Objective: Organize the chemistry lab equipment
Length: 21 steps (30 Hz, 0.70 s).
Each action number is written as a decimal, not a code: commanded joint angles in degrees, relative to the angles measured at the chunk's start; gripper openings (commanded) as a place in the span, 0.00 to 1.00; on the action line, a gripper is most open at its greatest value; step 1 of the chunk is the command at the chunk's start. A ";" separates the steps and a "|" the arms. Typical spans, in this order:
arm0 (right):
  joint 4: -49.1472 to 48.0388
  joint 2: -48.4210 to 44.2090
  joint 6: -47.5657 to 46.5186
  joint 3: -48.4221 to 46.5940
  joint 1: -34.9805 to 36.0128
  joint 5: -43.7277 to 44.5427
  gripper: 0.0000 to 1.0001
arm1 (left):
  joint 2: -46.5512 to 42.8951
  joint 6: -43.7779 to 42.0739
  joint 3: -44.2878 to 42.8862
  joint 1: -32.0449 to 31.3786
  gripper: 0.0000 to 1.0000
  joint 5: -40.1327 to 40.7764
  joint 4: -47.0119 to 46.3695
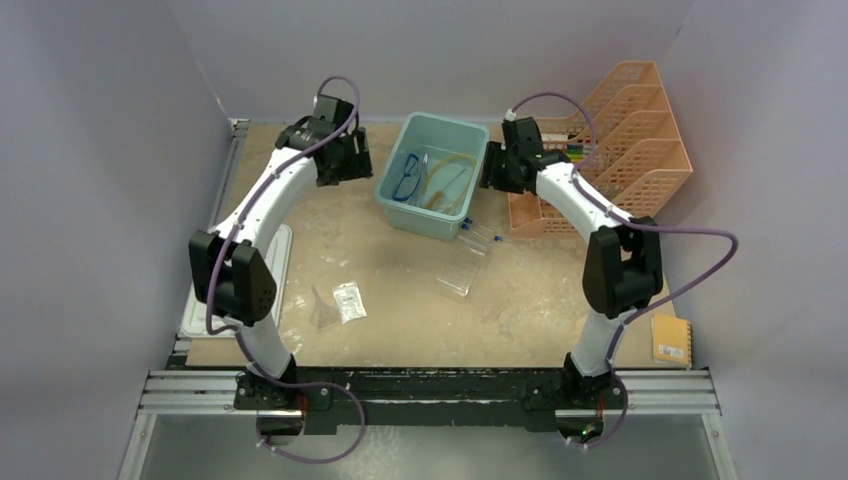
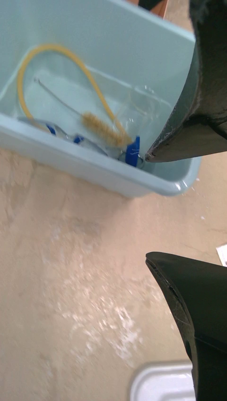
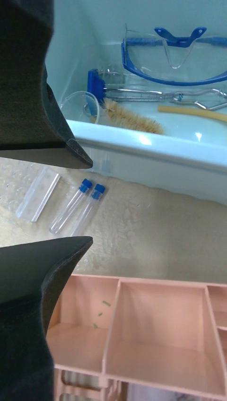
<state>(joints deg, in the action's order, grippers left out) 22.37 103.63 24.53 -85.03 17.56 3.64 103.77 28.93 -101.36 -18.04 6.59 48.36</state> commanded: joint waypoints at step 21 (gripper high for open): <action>-1.18 12.68 -5.04 -18.58 2.30 -6.94 0.57 | -19.11 12.99 36.85 6.61 0.66 5.04 6.75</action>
<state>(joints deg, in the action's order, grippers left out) 22.50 117.93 20.23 -101.14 18.37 -1.34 87.42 38.24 -66.22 -11.38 9.54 52.84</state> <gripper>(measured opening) 0.568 0.648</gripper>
